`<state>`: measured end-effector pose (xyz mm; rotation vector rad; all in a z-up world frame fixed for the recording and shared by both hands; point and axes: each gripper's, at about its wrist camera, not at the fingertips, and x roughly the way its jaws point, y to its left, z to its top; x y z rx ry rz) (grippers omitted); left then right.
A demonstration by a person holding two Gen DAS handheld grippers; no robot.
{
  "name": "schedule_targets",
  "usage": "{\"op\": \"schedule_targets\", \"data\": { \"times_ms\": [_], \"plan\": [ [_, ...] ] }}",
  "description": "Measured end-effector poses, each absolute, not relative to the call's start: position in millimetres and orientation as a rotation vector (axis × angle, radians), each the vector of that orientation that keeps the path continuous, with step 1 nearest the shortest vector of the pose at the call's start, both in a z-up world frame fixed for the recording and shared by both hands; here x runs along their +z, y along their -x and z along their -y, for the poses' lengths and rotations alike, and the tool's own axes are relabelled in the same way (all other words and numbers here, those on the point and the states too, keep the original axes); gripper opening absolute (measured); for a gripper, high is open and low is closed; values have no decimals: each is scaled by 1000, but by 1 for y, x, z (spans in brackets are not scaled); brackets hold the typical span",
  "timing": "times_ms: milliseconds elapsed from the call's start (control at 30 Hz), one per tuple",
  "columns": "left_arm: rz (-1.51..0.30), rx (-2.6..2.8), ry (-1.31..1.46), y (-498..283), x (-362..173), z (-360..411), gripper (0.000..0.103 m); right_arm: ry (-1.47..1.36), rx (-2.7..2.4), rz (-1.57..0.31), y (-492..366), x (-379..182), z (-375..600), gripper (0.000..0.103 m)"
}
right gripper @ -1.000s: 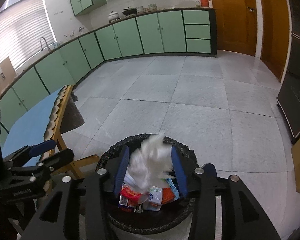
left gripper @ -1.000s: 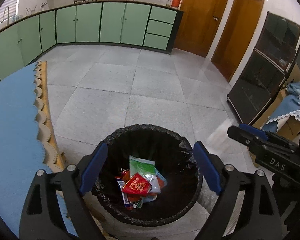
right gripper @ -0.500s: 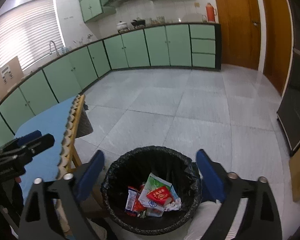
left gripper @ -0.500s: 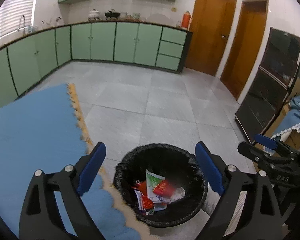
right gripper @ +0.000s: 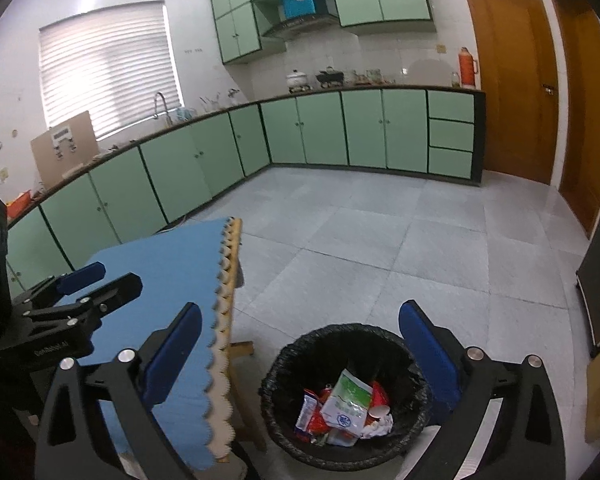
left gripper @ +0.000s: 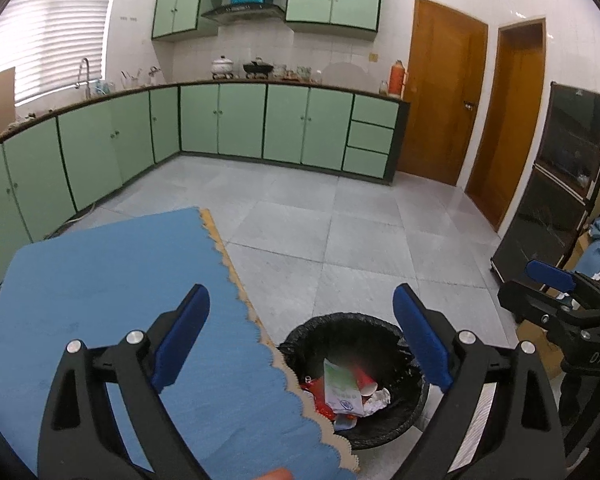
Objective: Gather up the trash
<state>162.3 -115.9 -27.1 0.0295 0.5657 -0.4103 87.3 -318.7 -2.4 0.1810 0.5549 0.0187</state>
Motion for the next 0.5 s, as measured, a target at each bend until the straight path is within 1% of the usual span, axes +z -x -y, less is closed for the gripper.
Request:
{"op": "schedule_targets", "data": {
  "times_ms": [500],
  "plan": [
    [-496,-337,-12,-127,0,78,90,-124,76,-522,-70,19,283,97]
  ]
}}
